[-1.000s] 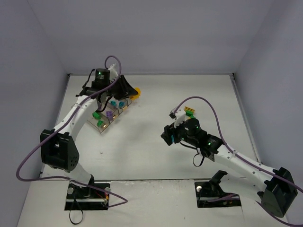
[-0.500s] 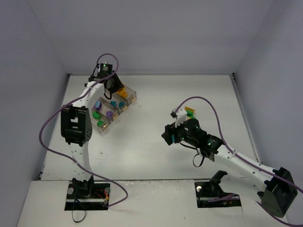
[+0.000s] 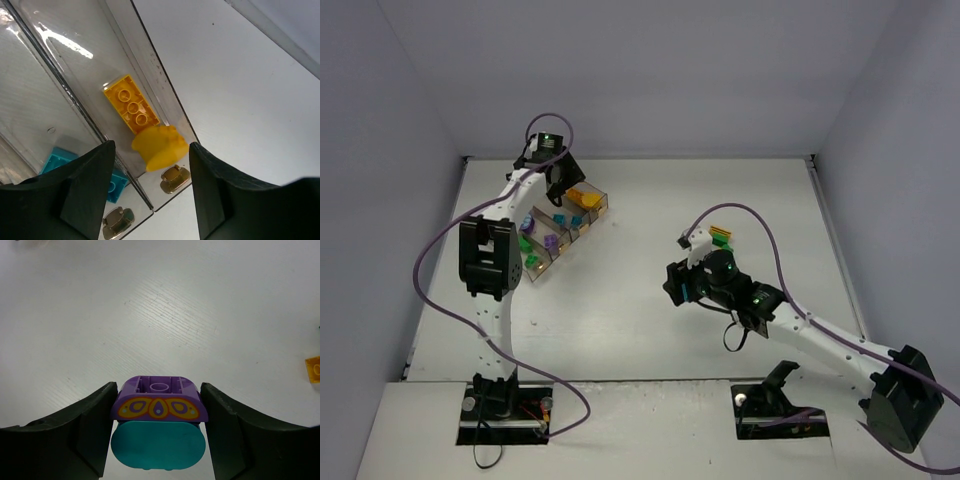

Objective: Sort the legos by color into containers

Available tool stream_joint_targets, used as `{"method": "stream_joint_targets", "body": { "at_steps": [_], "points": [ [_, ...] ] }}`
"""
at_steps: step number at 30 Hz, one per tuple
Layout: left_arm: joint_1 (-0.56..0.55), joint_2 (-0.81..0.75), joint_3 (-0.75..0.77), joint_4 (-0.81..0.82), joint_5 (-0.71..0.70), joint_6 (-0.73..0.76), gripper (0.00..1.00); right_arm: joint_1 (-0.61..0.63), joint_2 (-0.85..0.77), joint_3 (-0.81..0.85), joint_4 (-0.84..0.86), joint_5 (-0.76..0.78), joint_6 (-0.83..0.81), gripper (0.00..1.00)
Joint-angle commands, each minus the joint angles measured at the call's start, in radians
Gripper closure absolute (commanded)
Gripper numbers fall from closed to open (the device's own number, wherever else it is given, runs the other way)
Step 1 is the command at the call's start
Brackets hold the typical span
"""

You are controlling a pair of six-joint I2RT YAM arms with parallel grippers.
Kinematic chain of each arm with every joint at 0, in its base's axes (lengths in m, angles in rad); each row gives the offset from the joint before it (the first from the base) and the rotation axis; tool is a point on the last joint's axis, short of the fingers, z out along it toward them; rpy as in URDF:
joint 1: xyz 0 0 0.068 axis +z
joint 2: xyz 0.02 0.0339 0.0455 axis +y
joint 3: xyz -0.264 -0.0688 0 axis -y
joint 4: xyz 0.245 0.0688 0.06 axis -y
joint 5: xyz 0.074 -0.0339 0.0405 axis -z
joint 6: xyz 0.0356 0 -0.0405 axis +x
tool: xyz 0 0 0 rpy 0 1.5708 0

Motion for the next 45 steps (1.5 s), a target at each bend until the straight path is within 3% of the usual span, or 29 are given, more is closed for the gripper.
{"method": "stream_joint_targets", "body": {
  "at_steps": [1, 6, 10, 15, 23, 30, 45],
  "points": [
    [0.002, -0.065, 0.050, 0.052, 0.008, 0.005, 0.45, -0.007, 0.010, 0.070, 0.046, 0.031, -0.016, 1.00],
    [-0.006, -0.192, -0.060, 0.121, 0.134, 0.060, 0.45, -0.010, 0.018, 0.103, 0.055, 0.029, -0.030, 1.00],
    [-0.039, -0.371, -0.255, 0.186, 0.325, 0.127, 0.45, -0.017, 0.047, 0.149, 0.071, 0.014, -0.041, 1.00],
    [-0.078, -0.617, -0.532, 0.288, 0.460, 0.138, 0.45, -0.040, 0.145, 0.243, 0.060, 0.045, 0.048, 1.00],
    [-0.190, -0.933, -0.901, 0.402, 0.426, 0.177, 0.42, -0.051, 0.307, 0.450, -0.038, 0.201, 0.374, 1.00],
    [-0.322, -1.021, -1.002, 0.542, 0.389, 0.102, 0.41, -0.043, 0.364, 0.534, -0.081, 0.226, 0.600, 1.00],
    [-0.495, -0.936, -0.970, 0.715, 0.192, 0.023, 0.41, -0.016, 0.337, 0.495, -0.103, 0.249, 0.901, 1.00]
  ]
}}
